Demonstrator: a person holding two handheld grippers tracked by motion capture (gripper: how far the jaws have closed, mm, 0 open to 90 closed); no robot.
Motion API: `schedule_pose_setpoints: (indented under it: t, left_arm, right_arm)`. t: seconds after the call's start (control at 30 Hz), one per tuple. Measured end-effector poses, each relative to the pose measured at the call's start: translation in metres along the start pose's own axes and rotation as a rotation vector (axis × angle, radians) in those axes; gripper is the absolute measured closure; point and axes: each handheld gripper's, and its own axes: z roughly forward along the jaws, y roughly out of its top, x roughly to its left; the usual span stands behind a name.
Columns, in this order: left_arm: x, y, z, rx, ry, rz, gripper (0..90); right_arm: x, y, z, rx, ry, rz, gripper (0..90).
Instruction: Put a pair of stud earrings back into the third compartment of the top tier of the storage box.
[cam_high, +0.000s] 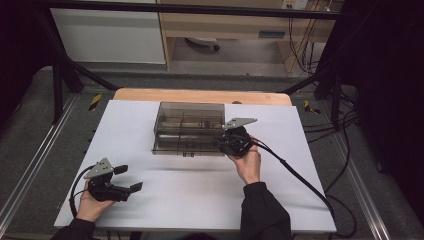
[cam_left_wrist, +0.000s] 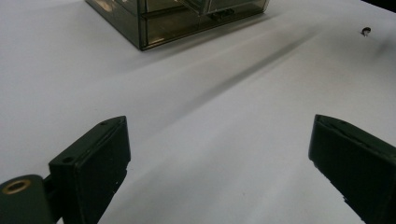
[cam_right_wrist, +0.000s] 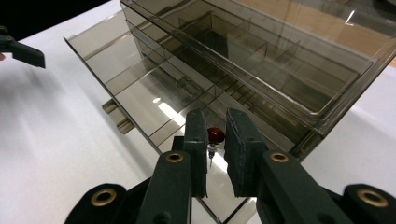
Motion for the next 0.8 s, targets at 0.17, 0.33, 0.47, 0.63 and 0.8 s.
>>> schedule_pose_setpoints:
  t: [0.17,0.33,0.47,0.63,0.8]
  left_arm:
    - [0.0,0.0,0.0,-0.001,-0.001,-0.001,5.6]
    - [0.0,0.0,0.0,0.0,-0.001,-0.001,5.5]
    - [0.0,0.0,0.0,0.0,-0.001,-0.001,5.6]
    - [0.0,0.0,0.0,0.001,-0.002,0.0,5.6]
    - [0.0,0.0,0.0,-0.001,-0.001,-0.003,5.6]
  right_arm:
    - [-0.003,-0.003,0.011,0.03,-0.009,0.015,79.0]
    - [-0.004,-0.004,0.014,0.035,-0.014,0.014,78.8]
    - [-0.004,-0.005,0.015,0.038,-0.021,0.01,75.4]
    - [-0.004,-0.003,0.01,0.006,-0.027,0.011,69.5]
    - [0.0,0.002,-0.011,-0.047,-0.029,0.006,52.3]
